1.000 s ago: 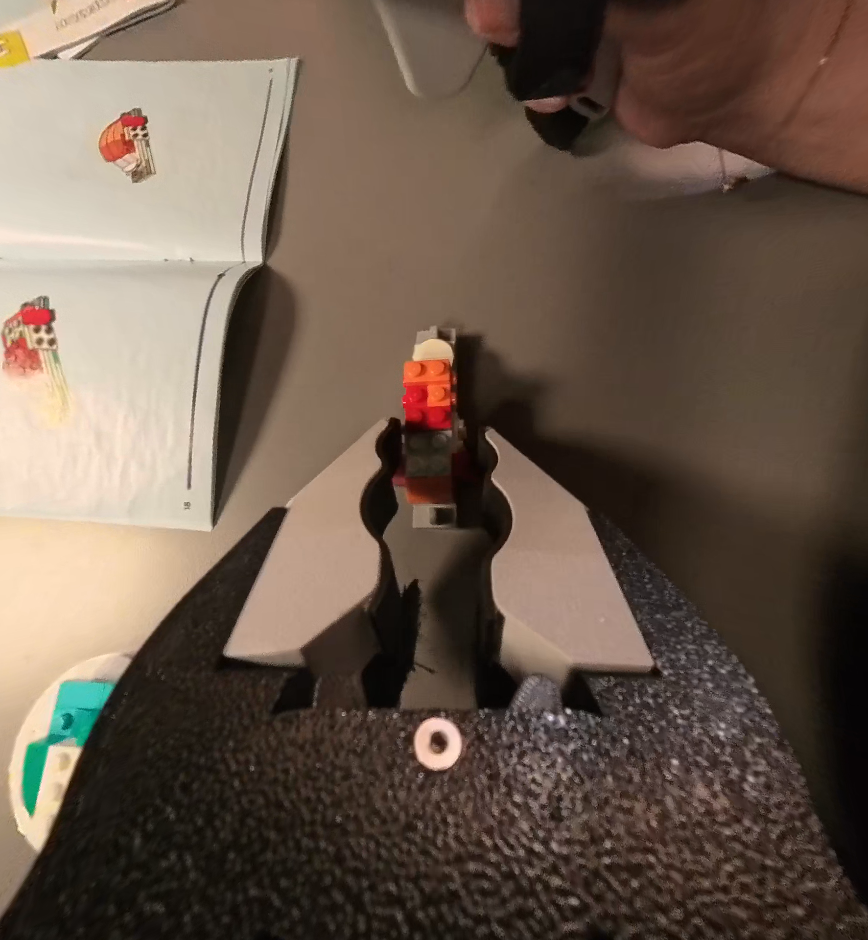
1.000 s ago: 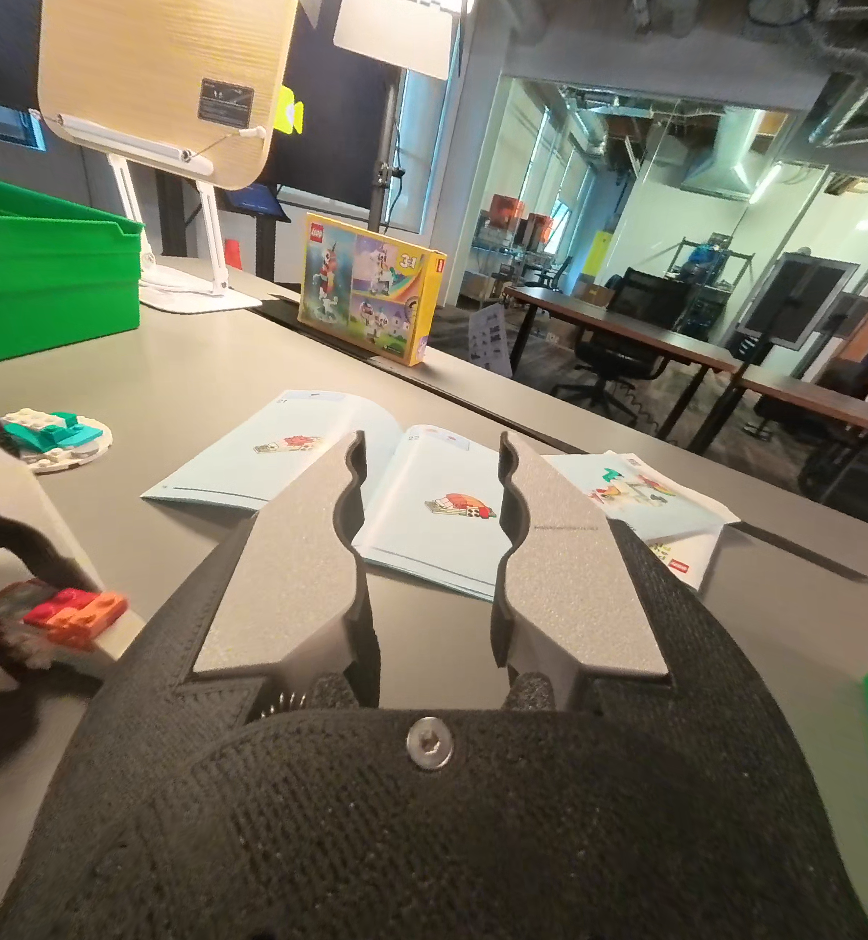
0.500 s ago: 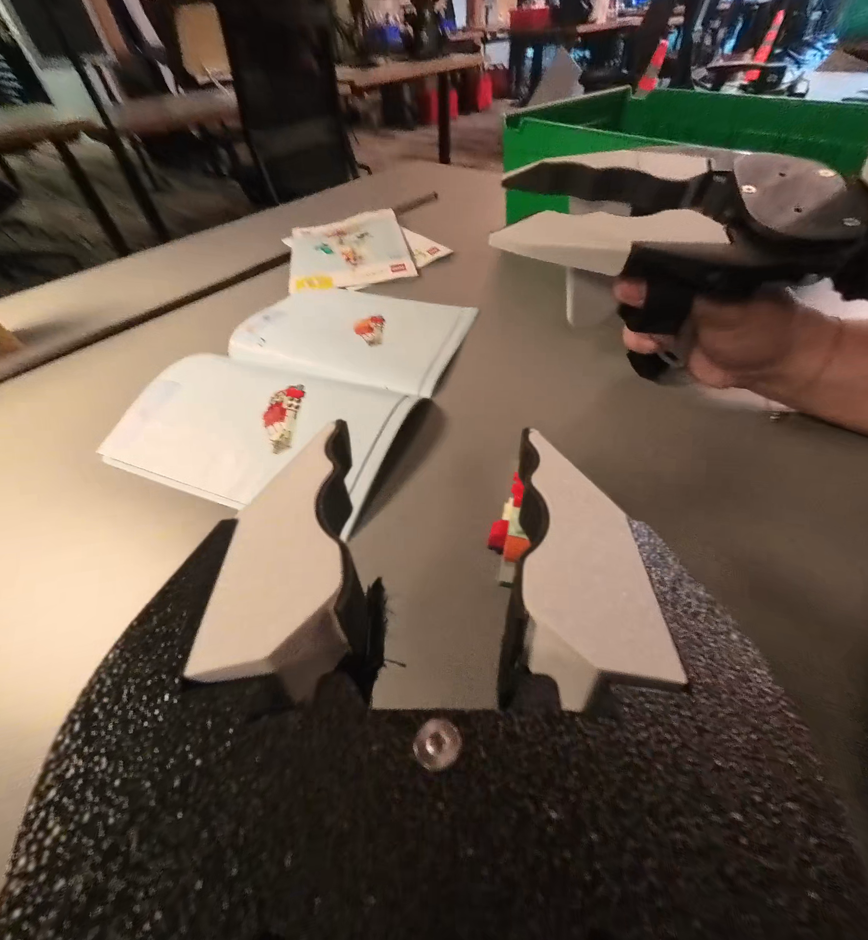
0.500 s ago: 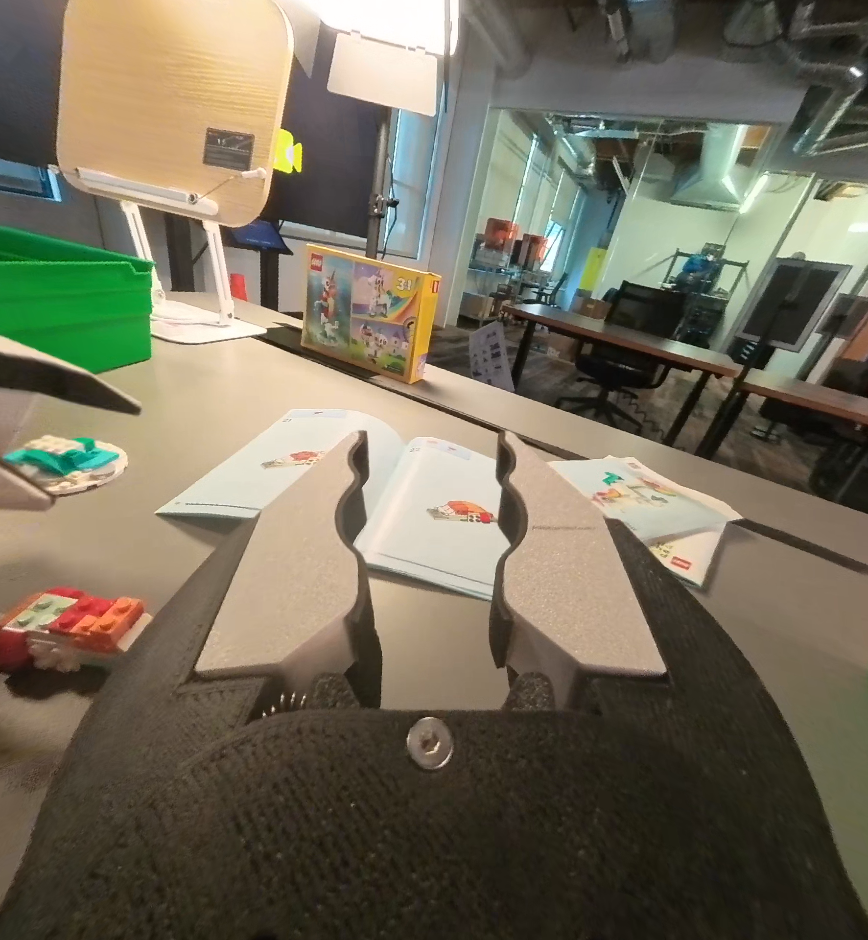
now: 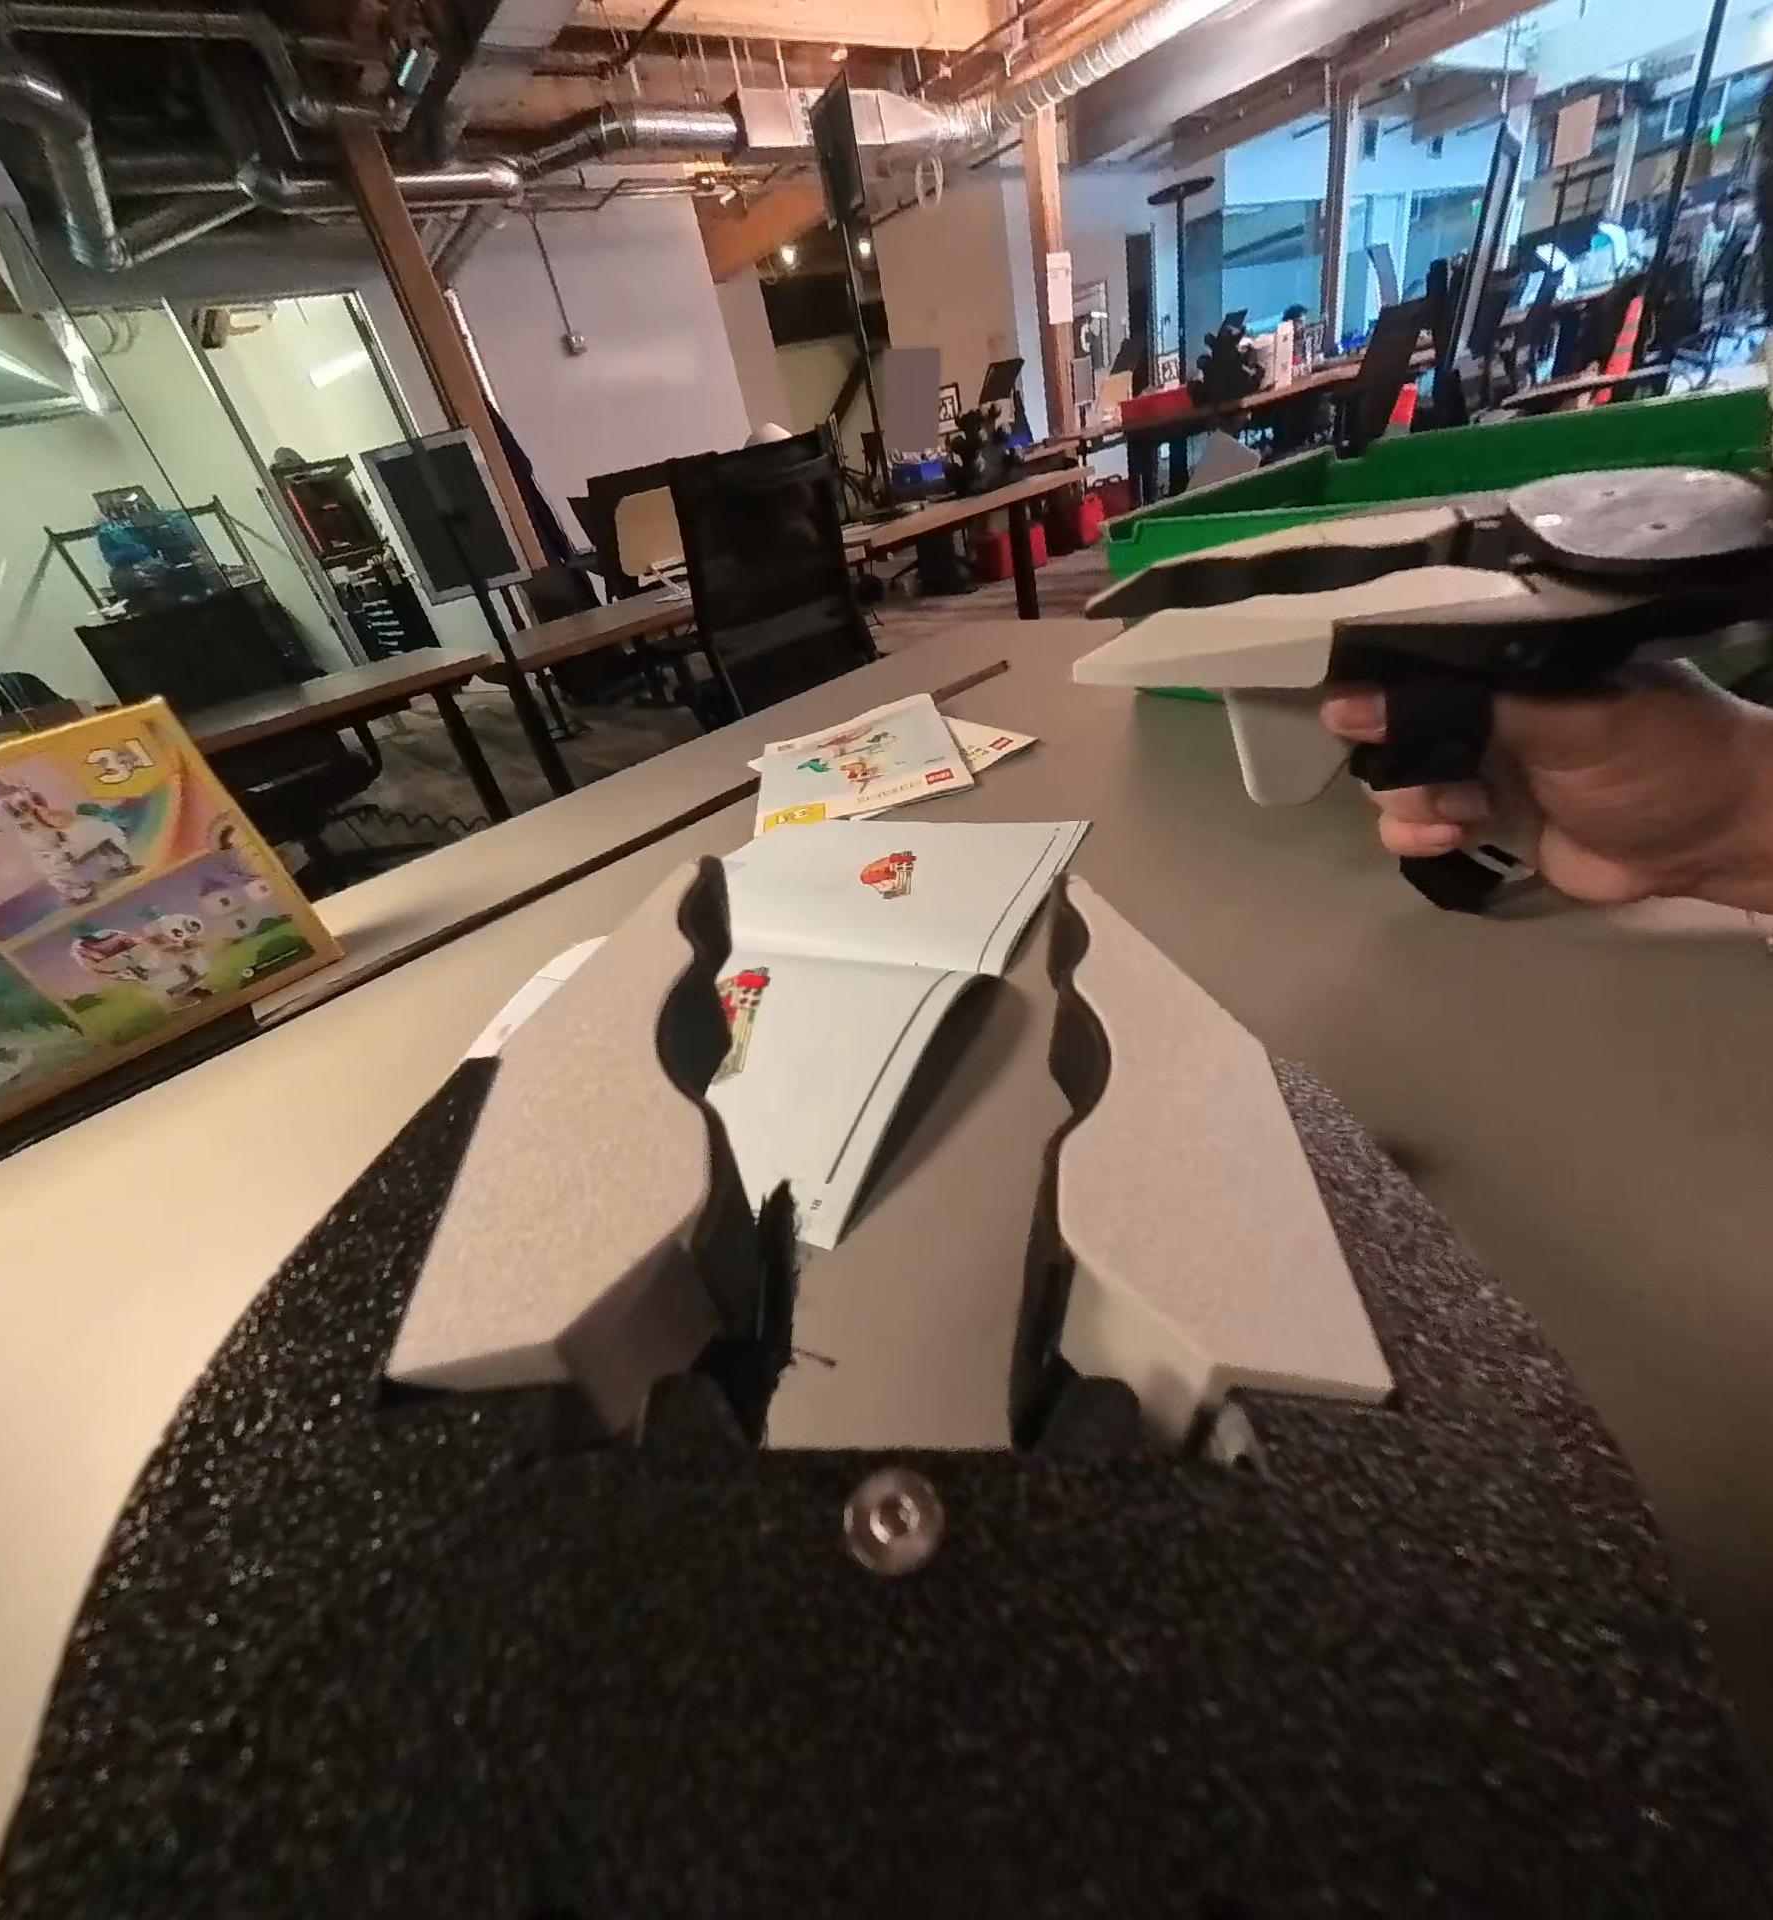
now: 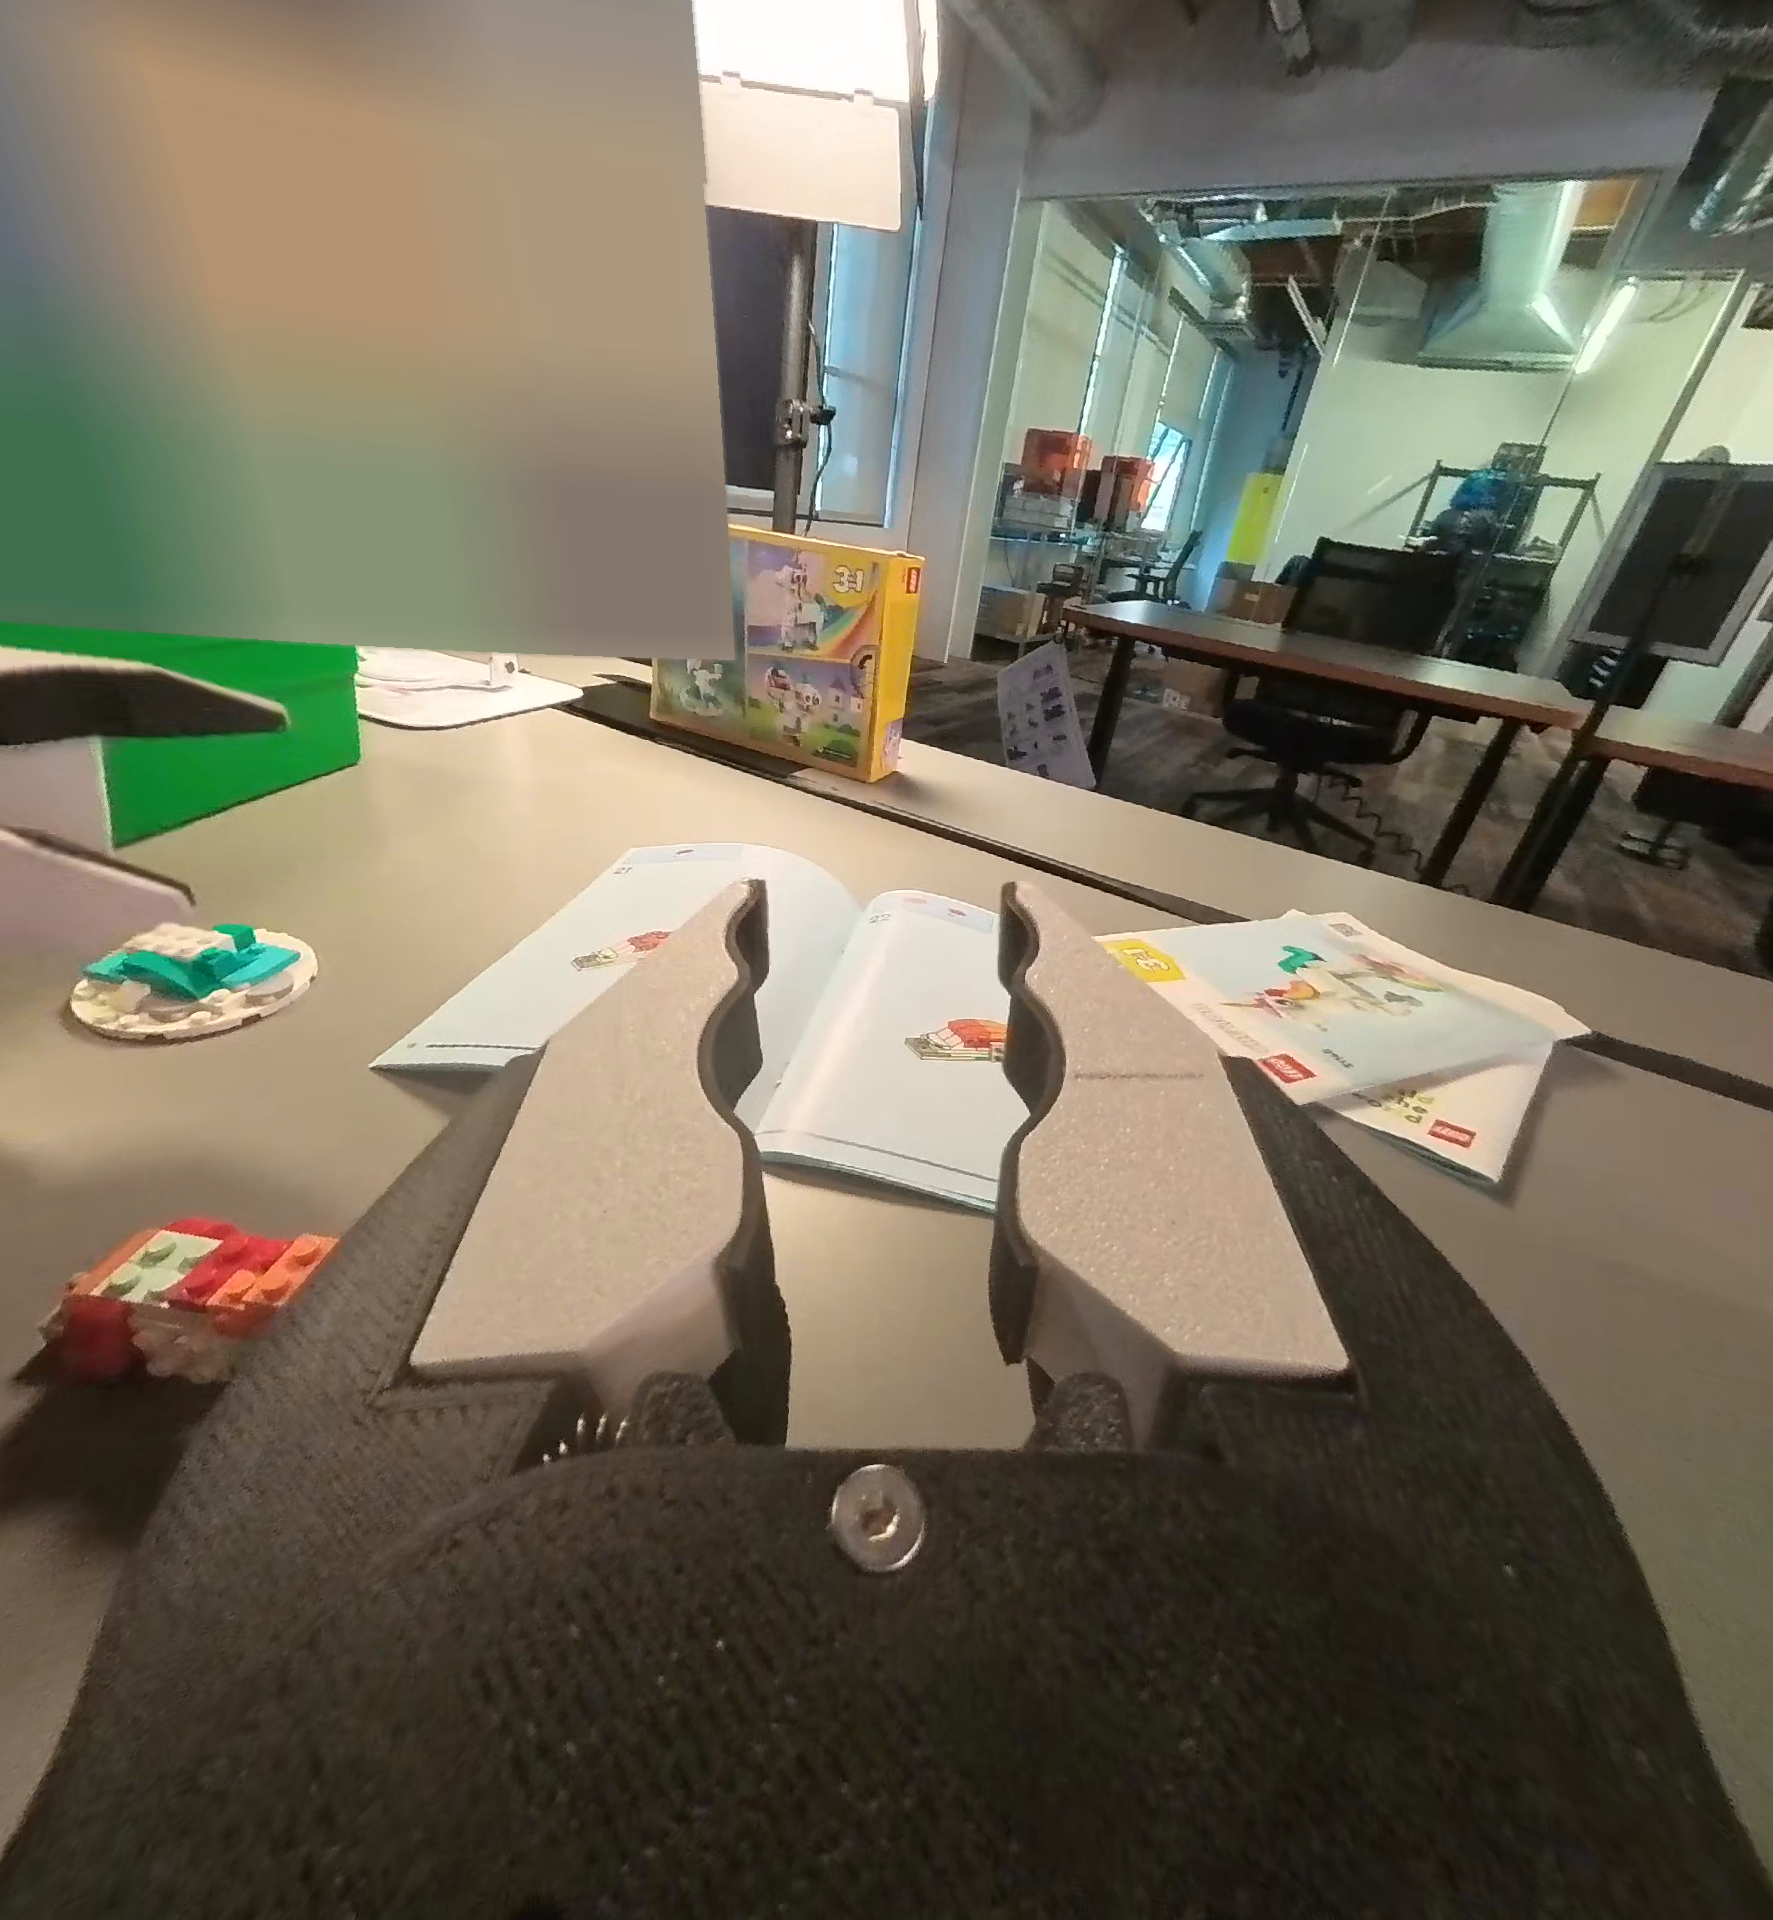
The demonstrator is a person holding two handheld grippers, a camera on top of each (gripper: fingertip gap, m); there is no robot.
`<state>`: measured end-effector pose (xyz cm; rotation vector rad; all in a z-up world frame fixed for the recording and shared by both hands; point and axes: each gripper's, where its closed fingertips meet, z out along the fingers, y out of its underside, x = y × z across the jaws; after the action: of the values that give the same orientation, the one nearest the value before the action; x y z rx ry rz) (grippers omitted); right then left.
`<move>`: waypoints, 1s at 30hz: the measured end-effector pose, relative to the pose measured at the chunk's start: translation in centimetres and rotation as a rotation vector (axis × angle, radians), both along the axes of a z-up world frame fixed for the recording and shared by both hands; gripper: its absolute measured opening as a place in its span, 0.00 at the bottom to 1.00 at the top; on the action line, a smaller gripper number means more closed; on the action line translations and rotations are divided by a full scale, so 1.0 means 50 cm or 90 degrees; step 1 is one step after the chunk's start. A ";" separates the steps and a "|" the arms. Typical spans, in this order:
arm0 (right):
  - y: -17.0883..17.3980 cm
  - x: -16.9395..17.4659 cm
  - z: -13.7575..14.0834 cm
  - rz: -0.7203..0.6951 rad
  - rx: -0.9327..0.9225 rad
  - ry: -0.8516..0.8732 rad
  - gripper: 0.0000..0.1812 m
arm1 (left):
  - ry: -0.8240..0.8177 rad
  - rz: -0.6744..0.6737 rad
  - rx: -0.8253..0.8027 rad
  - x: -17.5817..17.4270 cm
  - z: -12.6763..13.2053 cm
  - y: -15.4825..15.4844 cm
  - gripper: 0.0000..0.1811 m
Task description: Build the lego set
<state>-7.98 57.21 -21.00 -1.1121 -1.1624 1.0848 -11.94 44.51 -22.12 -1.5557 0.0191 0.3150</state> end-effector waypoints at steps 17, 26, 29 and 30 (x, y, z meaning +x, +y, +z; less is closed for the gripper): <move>-0.063 0.007 0.007 0.072 0.066 0.025 0.18 | 0.058 0.092 0.108 -0.014 0.148 -0.136 0.31; -0.049 0.010 0.020 0.019 0.102 0.064 0.17 | -0.017 0.279 0.067 -0.088 0.187 -0.361 0.35; -0.049 0.007 0.020 0.004 0.122 0.065 0.17 | -0.108 0.337 0.028 -0.146 0.153 -0.425 0.38; -0.049 0.006 0.020 0.000 0.128 0.065 0.17 | -0.119 0.366 0.017 -0.168 0.145 -0.452 0.37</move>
<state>-7.67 54.75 -20.02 -0.8908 -1.1632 0.9898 -20.34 21.93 -14.86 -1.5354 -0.5837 0.6147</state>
